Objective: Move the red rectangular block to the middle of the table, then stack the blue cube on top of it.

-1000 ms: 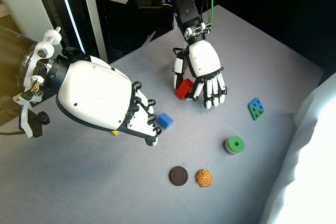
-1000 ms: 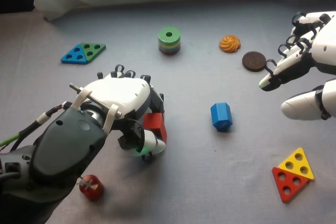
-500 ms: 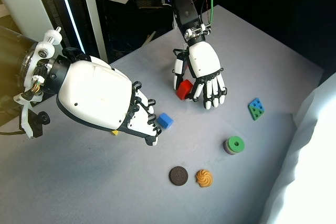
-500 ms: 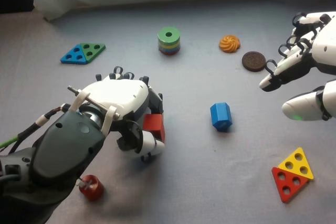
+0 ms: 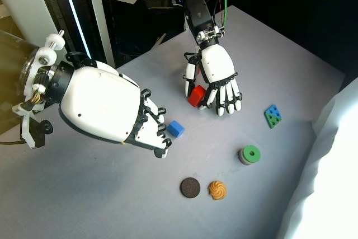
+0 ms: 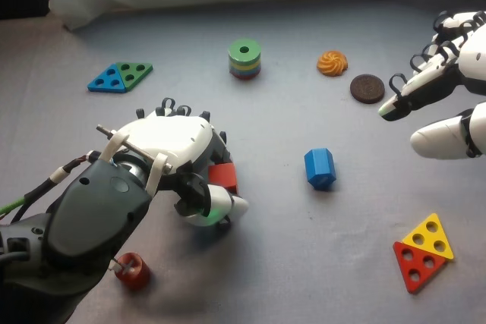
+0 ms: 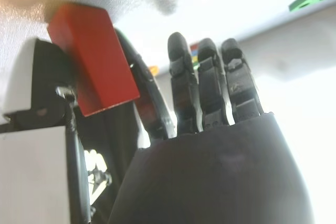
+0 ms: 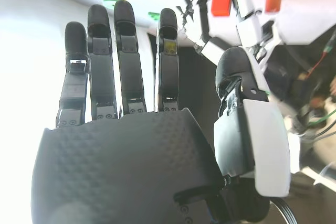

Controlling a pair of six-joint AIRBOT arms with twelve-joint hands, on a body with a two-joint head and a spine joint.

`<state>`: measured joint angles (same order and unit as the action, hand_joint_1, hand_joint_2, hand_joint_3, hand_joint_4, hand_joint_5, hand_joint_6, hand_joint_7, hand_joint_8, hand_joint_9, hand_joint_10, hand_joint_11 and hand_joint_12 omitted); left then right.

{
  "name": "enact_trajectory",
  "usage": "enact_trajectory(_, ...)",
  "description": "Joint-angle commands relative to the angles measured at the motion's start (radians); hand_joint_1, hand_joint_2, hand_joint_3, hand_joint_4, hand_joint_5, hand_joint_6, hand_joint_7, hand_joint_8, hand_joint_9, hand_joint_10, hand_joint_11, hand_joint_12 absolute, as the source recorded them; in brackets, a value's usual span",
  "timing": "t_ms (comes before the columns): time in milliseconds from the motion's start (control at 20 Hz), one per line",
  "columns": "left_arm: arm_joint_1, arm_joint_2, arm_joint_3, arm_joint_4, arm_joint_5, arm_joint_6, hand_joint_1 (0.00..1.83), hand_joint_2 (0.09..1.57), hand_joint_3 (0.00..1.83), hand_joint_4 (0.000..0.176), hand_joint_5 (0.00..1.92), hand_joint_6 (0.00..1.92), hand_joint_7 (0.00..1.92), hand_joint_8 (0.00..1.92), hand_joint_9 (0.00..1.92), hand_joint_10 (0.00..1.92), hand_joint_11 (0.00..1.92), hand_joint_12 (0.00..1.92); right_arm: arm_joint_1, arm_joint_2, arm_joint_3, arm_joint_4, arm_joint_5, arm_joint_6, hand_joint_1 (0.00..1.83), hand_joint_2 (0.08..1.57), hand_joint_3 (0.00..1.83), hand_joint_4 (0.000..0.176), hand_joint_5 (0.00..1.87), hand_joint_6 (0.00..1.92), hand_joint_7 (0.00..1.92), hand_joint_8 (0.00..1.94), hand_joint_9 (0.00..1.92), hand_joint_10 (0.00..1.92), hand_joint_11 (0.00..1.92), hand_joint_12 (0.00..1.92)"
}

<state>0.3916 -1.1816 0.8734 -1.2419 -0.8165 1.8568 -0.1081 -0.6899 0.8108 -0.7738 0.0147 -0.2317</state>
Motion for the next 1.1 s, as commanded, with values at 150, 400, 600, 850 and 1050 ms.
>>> enact_trajectory(150,-0.009,0.016,-0.011,0.040,-0.054,0.001,0.70,1.04,0.00,0.002,0.72,0.00,0.44,0.00,0.25,0.00,0.00,0.42,0.018,0.010,0.005,0.012,0.083,0.008,0.03,1.26,0.00,0.000,0.54,0.00,0.52,0.00,0.45,0.01,0.00,0.89)
enact_trajectory(400,-0.024,0.035,-0.033,0.000,-0.054,0.032,0.52,1.05,0.00,0.000,0.42,0.00,0.29,0.00,0.19,0.00,0.00,0.36,0.036,-0.037,0.038,0.015,0.065,0.008,0.07,1.25,0.00,0.000,0.53,0.00,0.53,0.00,0.45,0.00,0.00,0.90)
enact_trajectory(600,-0.046,0.062,-0.057,-0.039,-0.054,0.066,0.35,1.05,0.00,0.000,0.24,0.00,0.23,0.00,0.17,0.00,0.00,0.31,0.039,-0.131,0.106,0.026,-0.018,0.011,0.15,1.22,0.00,0.000,0.49,0.00,0.52,0.00,0.46,0.00,0.00,0.89)
enact_trajectory(850,-0.093,0.102,-0.087,-0.070,-0.054,0.098,0.27,0.97,0.00,0.000,0.16,0.00,0.16,0.00,0.12,0.00,0.00,0.26,-0.007,-0.194,0.177,0.077,0.055,0.002,0.35,1.02,0.00,0.000,0.38,0.00,0.38,0.00,0.34,0.00,0.00,0.67)
enact_trajectory(1050,-0.139,0.163,-0.105,-0.090,-0.043,0.143,0.11,0.94,0.00,0.000,0.14,0.00,0.13,0.00,0.09,0.00,0.00,0.11,-0.007,-0.250,0.237,0.079,0.110,-0.001,0.35,0.77,0.00,0.056,0.18,0.00,0.05,0.00,0.03,0.00,0.00,0.19)
